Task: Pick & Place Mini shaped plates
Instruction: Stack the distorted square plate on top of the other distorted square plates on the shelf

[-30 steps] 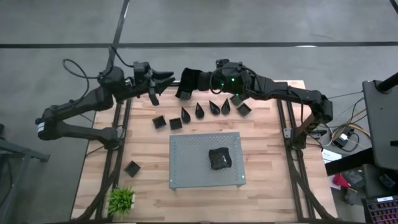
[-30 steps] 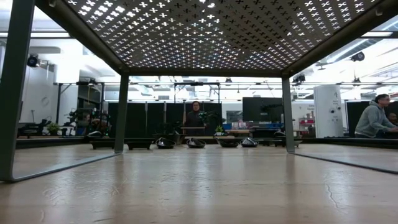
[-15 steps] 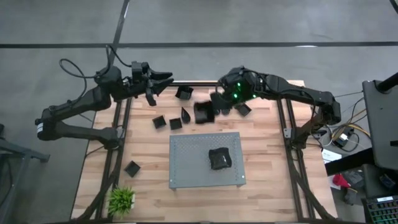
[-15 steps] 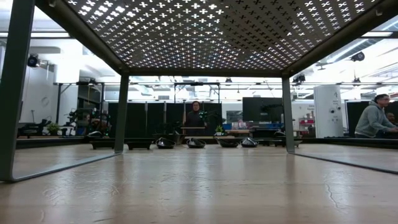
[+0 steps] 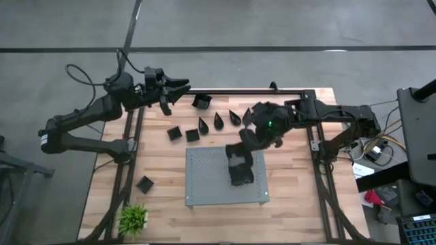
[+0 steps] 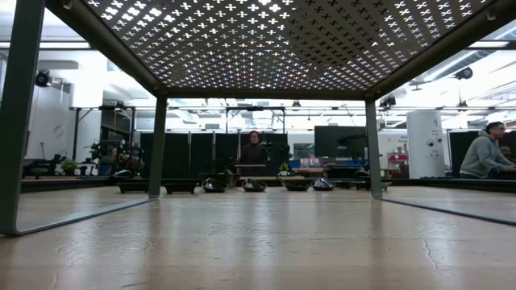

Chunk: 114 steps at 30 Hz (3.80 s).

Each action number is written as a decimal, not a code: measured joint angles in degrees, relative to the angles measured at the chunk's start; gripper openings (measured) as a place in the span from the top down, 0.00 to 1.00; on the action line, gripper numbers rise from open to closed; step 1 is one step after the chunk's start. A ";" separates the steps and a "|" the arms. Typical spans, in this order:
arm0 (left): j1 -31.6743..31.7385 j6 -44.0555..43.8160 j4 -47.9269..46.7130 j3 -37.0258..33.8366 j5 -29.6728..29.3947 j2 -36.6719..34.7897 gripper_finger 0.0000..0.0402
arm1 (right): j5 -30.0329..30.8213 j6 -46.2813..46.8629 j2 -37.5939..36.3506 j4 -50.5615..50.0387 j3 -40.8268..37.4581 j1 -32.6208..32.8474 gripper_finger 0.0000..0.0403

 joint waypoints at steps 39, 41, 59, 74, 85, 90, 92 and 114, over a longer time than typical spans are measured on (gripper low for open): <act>0.02 -0.07 -0.05 0.00 0.00 0.03 0.65 | -3.64 5.96 7.97 -3.07 -3.58 3.53 0.98; 0.02 -0.07 -0.05 0.00 0.00 -0.09 0.65 | -4.30 6.61 8.34 -3.55 -3.58 3.54 0.98; 0.02 -0.04 0.32 0.00 0.00 -0.61 0.65 | -2.58 6.74 8.47 -3.99 -3.58 3.79 0.84; 0.15 -1.75 -0.99 0.00 -1.34 -0.34 0.65 | -1.85 2.80 5.25 -4.16 -2.88 3.66 0.67; 5.93 -15.58 -10.79 0.00 2.56 4.32 0.66 | 2.19 -3.28 4.73 -1.76 -2.86 1.89 0.73; 13.20 -17.65 -13.74 0.00 9.79 7.34 0.66 | 2.15 -5.26 4.69 -1.73 -2.86 1.06 0.75; 16.06 -19.11 -14.73 0.00 12.96 8.89 0.66 | 2.05 -5.49 4.53 -1.23 -2.88 0.95 0.75; 30.49 -17.23 -15.14 0.00 20.29 31.72 0.66 | 9.00 -19.43 -5.03 5.72 -2.88 -1.97 0.84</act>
